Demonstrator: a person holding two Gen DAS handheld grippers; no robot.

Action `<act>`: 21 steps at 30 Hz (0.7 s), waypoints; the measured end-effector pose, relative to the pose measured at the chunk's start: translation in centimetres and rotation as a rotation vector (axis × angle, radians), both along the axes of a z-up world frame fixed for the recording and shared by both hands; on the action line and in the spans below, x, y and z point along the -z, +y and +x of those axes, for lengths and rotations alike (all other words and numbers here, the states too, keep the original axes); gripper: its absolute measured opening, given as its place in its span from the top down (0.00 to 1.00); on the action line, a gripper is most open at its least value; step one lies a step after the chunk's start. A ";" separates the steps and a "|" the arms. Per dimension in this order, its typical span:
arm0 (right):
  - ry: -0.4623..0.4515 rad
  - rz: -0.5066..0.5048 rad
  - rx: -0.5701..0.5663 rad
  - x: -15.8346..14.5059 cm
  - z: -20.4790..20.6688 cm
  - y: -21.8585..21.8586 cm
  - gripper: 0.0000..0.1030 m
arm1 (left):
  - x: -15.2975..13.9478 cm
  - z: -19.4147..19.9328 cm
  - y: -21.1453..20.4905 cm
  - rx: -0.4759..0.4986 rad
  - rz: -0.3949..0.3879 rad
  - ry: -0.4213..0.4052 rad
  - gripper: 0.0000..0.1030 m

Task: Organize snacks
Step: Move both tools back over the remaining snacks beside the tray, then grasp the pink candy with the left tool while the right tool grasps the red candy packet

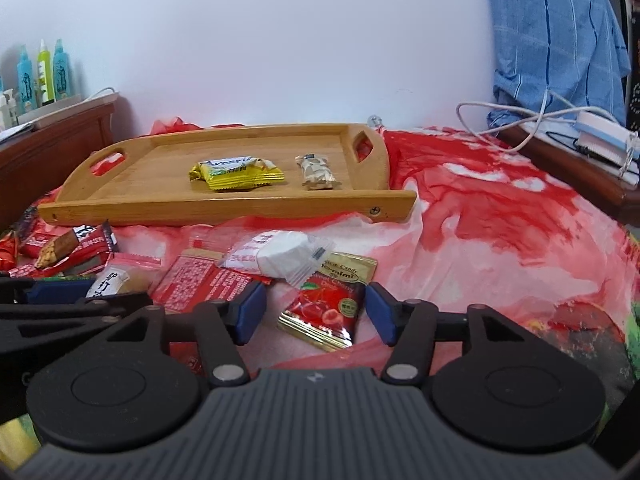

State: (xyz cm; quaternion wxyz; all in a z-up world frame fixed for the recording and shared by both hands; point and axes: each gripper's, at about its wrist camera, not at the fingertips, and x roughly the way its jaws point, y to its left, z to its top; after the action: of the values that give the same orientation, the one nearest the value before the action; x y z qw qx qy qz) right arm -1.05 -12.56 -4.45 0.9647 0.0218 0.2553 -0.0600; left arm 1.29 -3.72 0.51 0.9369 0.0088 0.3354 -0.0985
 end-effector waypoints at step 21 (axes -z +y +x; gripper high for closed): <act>-0.016 0.053 0.057 -1.4 -2.2 -1.5 0.65 | -2.7 -0.4 0.4 -0.064 0.004 -0.036 0.72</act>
State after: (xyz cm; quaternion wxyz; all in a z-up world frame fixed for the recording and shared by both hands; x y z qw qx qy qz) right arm -3.25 -14.06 -3.07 0.9637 0.0549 0.2486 -0.0806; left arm 0.87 -3.34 3.25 0.9454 0.0019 0.3188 -0.0676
